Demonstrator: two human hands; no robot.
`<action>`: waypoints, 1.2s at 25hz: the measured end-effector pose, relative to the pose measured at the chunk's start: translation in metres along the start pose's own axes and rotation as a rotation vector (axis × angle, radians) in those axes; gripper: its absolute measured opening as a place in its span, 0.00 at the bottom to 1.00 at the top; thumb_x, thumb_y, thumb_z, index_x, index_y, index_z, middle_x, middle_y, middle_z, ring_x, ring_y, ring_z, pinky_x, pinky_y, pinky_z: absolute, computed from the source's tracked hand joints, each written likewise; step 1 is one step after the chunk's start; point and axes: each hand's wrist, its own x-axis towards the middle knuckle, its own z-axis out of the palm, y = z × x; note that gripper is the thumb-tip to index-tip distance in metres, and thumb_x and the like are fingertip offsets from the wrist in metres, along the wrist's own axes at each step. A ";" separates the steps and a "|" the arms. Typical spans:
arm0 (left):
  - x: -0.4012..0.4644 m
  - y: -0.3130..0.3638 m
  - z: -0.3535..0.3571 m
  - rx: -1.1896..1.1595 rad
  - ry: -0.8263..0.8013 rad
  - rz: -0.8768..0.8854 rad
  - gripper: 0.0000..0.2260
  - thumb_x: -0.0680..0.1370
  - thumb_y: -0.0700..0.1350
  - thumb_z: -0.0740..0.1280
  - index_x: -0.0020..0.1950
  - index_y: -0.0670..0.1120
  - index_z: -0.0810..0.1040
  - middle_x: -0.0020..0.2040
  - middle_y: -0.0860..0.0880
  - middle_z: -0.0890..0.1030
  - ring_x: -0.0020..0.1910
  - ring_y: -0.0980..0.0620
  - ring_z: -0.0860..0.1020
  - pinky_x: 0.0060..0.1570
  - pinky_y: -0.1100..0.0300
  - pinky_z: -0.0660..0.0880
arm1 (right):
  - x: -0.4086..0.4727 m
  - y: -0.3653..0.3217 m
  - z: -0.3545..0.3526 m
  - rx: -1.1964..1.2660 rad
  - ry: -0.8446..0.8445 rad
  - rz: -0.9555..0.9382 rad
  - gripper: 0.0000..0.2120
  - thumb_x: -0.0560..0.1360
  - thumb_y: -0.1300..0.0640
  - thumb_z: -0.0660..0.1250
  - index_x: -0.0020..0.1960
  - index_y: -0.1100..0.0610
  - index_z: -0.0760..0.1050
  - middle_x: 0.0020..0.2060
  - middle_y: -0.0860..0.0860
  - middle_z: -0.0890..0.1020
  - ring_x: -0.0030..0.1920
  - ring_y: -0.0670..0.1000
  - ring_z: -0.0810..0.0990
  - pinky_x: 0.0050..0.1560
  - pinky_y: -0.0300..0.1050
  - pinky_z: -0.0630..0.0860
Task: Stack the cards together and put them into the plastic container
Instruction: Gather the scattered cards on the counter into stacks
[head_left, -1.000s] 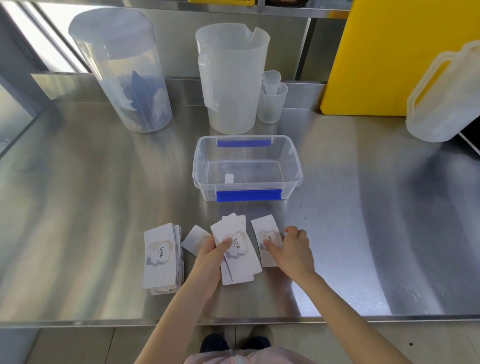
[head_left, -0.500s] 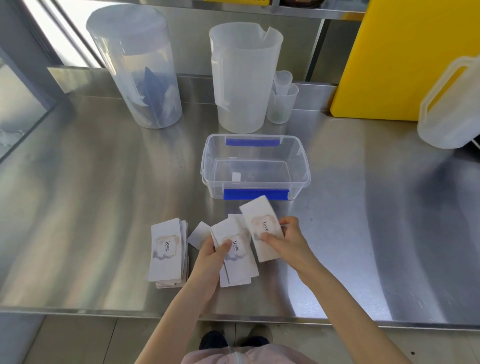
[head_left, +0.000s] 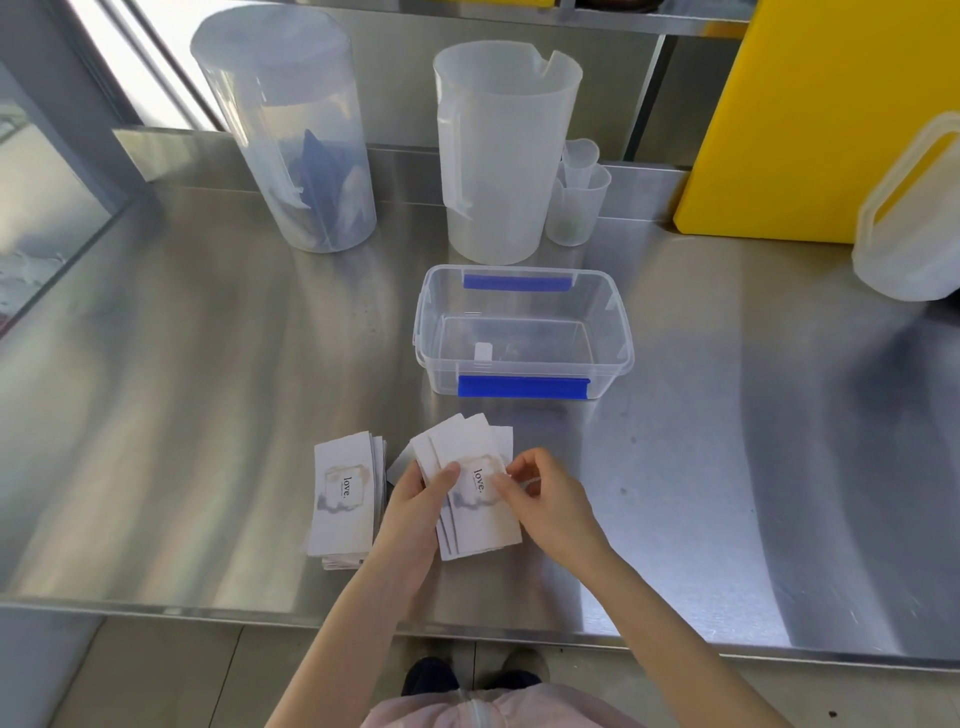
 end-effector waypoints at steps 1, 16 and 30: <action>0.000 0.003 -0.004 -0.010 0.017 0.013 0.11 0.77 0.42 0.60 0.60 0.46 0.72 0.54 0.44 0.80 0.52 0.43 0.79 0.57 0.44 0.75 | 0.002 -0.001 -0.002 0.046 -0.011 0.014 0.06 0.74 0.49 0.61 0.45 0.50 0.66 0.38 0.40 0.72 0.38 0.41 0.74 0.31 0.28 0.67; -0.014 0.033 -0.067 -0.097 0.168 0.153 0.10 0.77 0.43 0.60 0.57 0.48 0.75 0.48 0.48 0.82 0.43 0.50 0.81 0.37 0.57 0.79 | 0.049 -0.023 0.069 -0.639 -0.177 -0.018 0.18 0.73 0.51 0.61 0.56 0.63 0.64 0.58 0.62 0.70 0.59 0.62 0.68 0.56 0.53 0.66; -0.009 0.026 -0.035 -0.119 0.072 0.074 0.12 0.77 0.42 0.61 0.59 0.48 0.74 0.53 0.44 0.81 0.49 0.43 0.80 0.54 0.41 0.76 | 0.015 -0.054 0.008 -0.008 -0.266 -0.016 0.13 0.78 0.52 0.55 0.55 0.59 0.72 0.51 0.54 0.78 0.50 0.52 0.76 0.50 0.47 0.72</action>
